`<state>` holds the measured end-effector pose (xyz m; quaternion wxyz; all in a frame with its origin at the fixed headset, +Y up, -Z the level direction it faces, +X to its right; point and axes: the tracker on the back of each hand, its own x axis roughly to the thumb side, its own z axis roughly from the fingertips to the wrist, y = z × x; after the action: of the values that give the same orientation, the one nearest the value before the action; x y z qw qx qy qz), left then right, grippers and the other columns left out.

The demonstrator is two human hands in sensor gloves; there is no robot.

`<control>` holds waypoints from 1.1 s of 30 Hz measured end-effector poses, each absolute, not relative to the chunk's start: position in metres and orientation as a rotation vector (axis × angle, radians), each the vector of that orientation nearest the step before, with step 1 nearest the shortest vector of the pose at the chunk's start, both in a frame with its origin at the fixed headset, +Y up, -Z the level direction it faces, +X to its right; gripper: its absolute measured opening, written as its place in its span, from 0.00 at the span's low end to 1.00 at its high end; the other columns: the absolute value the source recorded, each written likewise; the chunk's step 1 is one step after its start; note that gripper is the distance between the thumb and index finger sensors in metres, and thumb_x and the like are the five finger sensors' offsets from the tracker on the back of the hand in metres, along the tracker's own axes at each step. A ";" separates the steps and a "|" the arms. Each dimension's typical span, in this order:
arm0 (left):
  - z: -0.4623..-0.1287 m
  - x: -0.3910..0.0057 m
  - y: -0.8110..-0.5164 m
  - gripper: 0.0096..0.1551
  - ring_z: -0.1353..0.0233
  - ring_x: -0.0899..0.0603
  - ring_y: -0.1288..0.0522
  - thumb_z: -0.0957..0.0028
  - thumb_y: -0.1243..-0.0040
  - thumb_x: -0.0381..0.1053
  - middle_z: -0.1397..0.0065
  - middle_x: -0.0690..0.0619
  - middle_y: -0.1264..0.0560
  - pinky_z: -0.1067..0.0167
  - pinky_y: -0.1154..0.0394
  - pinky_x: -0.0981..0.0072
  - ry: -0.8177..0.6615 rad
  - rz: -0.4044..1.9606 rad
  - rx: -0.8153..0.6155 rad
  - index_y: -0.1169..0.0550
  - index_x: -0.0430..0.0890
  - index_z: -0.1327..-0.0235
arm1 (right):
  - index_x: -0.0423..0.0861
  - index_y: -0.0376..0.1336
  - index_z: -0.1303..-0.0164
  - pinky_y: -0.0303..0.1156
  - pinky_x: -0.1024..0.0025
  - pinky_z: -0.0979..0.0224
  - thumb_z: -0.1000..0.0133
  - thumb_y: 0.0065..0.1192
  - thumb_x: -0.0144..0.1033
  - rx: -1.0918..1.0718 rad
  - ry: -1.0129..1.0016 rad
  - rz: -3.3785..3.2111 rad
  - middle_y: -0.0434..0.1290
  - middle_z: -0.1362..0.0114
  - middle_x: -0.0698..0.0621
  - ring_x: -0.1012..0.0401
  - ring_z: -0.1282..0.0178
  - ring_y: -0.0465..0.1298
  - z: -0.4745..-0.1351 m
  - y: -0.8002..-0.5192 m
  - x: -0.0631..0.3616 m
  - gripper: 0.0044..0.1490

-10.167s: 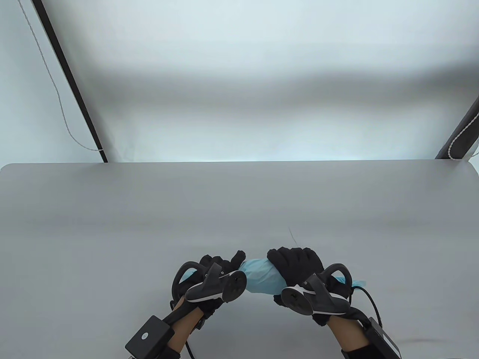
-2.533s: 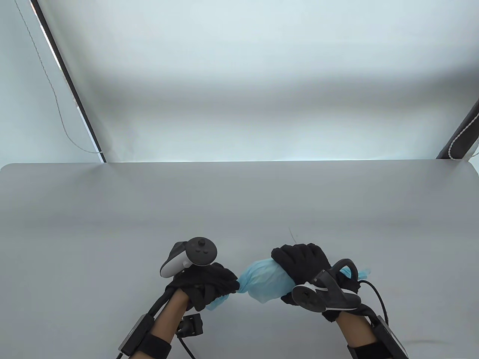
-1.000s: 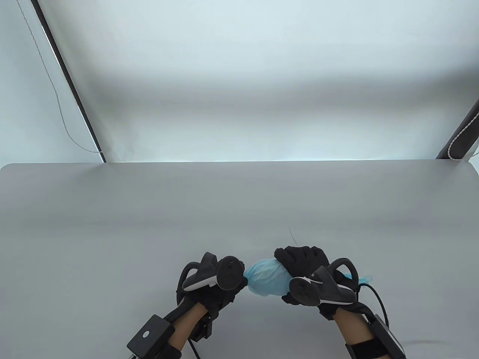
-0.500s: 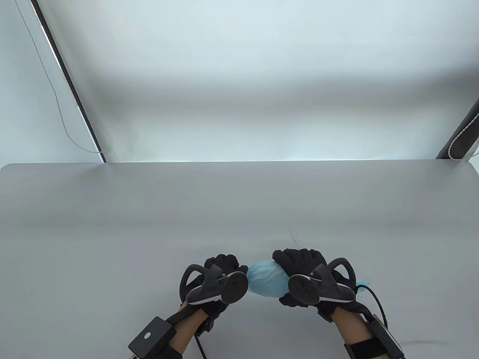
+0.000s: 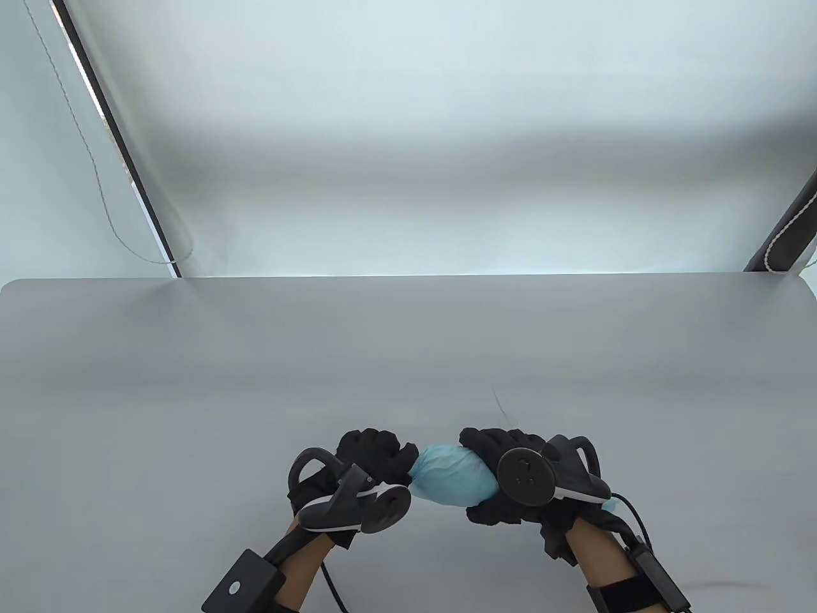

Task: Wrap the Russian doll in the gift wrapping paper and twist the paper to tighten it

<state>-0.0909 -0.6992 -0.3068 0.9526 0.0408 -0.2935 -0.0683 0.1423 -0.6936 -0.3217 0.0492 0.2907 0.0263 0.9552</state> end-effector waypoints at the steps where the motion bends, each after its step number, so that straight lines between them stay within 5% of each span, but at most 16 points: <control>1: -0.307 -0.093 -0.699 0.35 0.32 0.44 0.26 0.44 0.47 0.58 0.28 0.52 0.33 0.31 0.34 0.34 -0.565 -0.133 0.047 0.31 0.52 0.21 | 0.46 0.48 0.07 0.68 0.35 0.21 0.55 0.78 0.72 0.879 0.082 2.913 0.67 0.13 0.39 0.42 0.20 0.73 -0.323 -0.694 0.140 0.74; 7: -0.308 -0.118 -0.682 0.54 0.13 0.20 0.51 0.46 0.54 0.71 0.08 0.35 0.57 0.27 0.51 0.21 -0.346 -0.128 -0.081 0.55 0.50 0.12 | 0.46 0.48 0.07 0.67 0.35 0.20 0.55 0.79 0.71 0.854 0.006 3.009 0.67 0.13 0.39 0.42 0.20 0.72 -0.345 -0.683 0.129 0.74; 13: -0.316 -0.137 -0.684 0.61 0.19 0.18 0.72 0.48 0.56 0.76 0.12 0.33 0.73 0.29 0.64 0.19 -0.250 -0.106 -0.158 0.65 0.48 0.16 | 0.48 0.47 0.07 0.65 0.35 0.18 0.55 0.79 0.70 0.863 -0.040 3.069 0.65 0.12 0.40 0.43 0.18 0.71 -0.391 -0.685 0.110 0.74; 22: -0.326 -0.144 -0.697 0.63 0.23 0.20 0.77 0.48 0.58 0.77 0.15 0.33 0.77 0.32 0.69 0.20 -0.211 -0.121 -0.268 0.70 0.46 0.18 | 0.51 0.46 0.08 0.63 0.36 0.16 0.55 0.80 0.68 0.840 0.013 3.060 0.64 0.11 0.43 0.44 0.16 0.69 -0.448 -0.730 0.087 0.73; 33: -0.331 -0.147 -0.707 0.62 0.22 0.19 0.76 0.46 0.58 0.75 0.15 0.33 0.75 0.32 0.69 0.20 -0.199 -0.109 -0.313 0.69 0.45 0.18 | 0.51 0.46 0.08 0.62 0.36 0.16 0.55 0.80 0.68 0.854 0.065 3.075 0.64 0.11 0.45 0.44 0.16 0.69 -0.455 -0.752 0.085 0.73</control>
<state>-0.1469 -0.7067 -0.3306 0.9814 -0.1555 -0.0989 -0.0539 0.0848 -0.7524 -0.4552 -0.0252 0.2674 0.0203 0.9631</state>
